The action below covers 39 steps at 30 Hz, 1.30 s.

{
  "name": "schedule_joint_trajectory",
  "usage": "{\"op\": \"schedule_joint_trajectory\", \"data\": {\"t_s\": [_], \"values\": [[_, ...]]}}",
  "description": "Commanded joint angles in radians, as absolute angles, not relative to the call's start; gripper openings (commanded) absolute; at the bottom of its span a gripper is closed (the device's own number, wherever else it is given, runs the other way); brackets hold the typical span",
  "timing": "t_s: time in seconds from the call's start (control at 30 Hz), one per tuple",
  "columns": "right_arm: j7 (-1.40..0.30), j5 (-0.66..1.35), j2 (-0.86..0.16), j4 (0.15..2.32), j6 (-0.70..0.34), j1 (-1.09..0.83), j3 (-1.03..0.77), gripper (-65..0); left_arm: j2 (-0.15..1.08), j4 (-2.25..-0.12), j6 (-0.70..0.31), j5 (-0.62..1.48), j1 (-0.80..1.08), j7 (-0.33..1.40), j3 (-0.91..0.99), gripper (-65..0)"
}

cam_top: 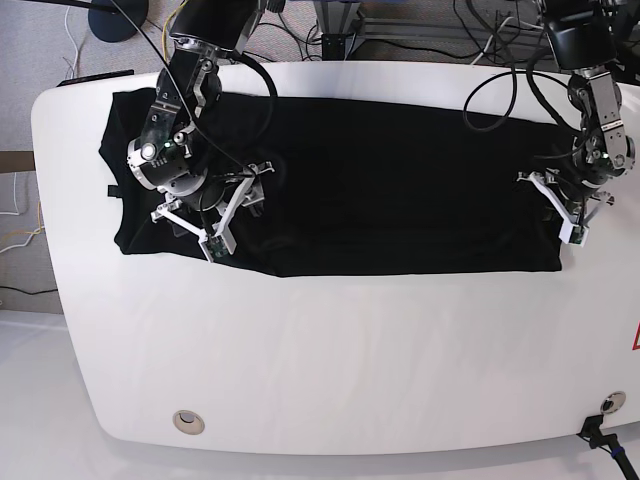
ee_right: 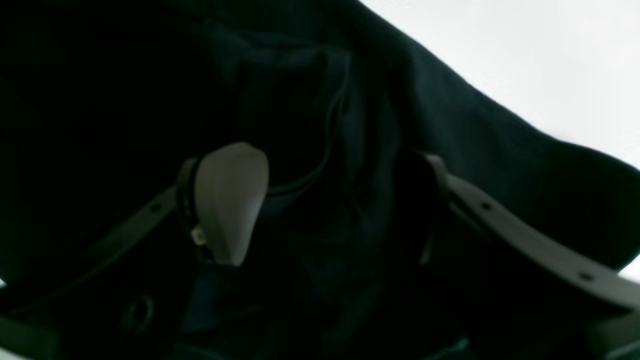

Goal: Fold the T-shirt properly
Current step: 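Drag the right gripper across the shirt, folding the sleeve end inward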

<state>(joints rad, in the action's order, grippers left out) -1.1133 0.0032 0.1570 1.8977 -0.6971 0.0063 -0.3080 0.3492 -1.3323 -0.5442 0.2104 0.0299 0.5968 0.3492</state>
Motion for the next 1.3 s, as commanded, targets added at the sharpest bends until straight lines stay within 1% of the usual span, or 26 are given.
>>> {"op": "schedule_joint_trajectory", "data": {"t_s": [0.0,0.17,0.27,0.33,0.43,0.67,0.97,1.0,1.03,1.07,1.13,1.2,1.23,1.27], "values": [[-1.078,0.015,0.157,1.911,-0.677,0.024,-0.308,-24.3,0.371,-1.349,-0.542,0.222,0.016,0.578,0.355,-65.0],[-1.076,0.015,0.157,1.899,-0.627,0.024,-0.309,-24.4,0.372,-1.349,-0.542,0.223,0.019,0.578,0.355,-65.0],[-1.073,0.018,0.157,1.871,-0.621,0.028,-0.341,-24.4,0.372,-1.351,-0.542,0.225,0.021,0.578,0.355,-65.0],[-1.073,0.07,0.157,1.844,-0.616,0.03,-0.358,-24.4,0.372,-1.353,-0.542,0.225,0.021,0.578,0.355,-65.0],[-1.073,0.151,0.157,1.804,-0.581,0.028,-0.404,-24.4,0.374,-1.351,-0.542,0.225,0.022,0.578,0.355,-65.0],[-1.075,0.248,0.157,1.77,-0.581,0.007,-0.401,-24.4,0.375,-1.351,-0.542,0.225,0.022,0.578,0.357,-65.0],[-1.076,0.252,0.157,1.77,-0.584,0.001,-0.364,-24.6,0.375,-1.351,-0.542,0.225,0.022,0.578,0.357,-65.0],[-1.076,0.252,0.157,1.77,-0.584,0.001,-0.364,-25.8,0.375,-1.351,-0.542,0.225,0.022,0.578,0.357,-65.0],[-1.076,0.252,0.157,1.768,-0.584,0.001,-0.363,-28.9,0.375,-1.351,-0.542,0.225,0.022,0.578,0.357,-65.0],[-1.076,0.252,0.157,1.768,-0.585,0.004,-0.361,-33.7,0.375,-1.351,-0.542,0.225,0.022,0.578,0.357,-65.0],[-1.076,0.252,0.157,1.759,-0.587,0.005,-0.335,-46.0,0.375,-1.351,-0.542,0.225,0.022,0.578,0.357,-65.0],[-1.076,0.252,0.157,1.748,-0.587,0.005,-0.298,-60.9,0.375,-1.351,-0.542,0.225,0.022,0.578,0.357,-65.0],[-1.076,0.252,0.157,1.748,-0.587,0.005,-0.286,-65.0,0.375,-1.351,-0.542,0.225,0.022,0.578,0.357,-65.0],[-1.076,0.252,0.157,1.75,-0.587,0.004,-0.269,-65.0,0.375,-1.351,-0.542,0.225,0.022,0.578,0.357,-65.0]]}}
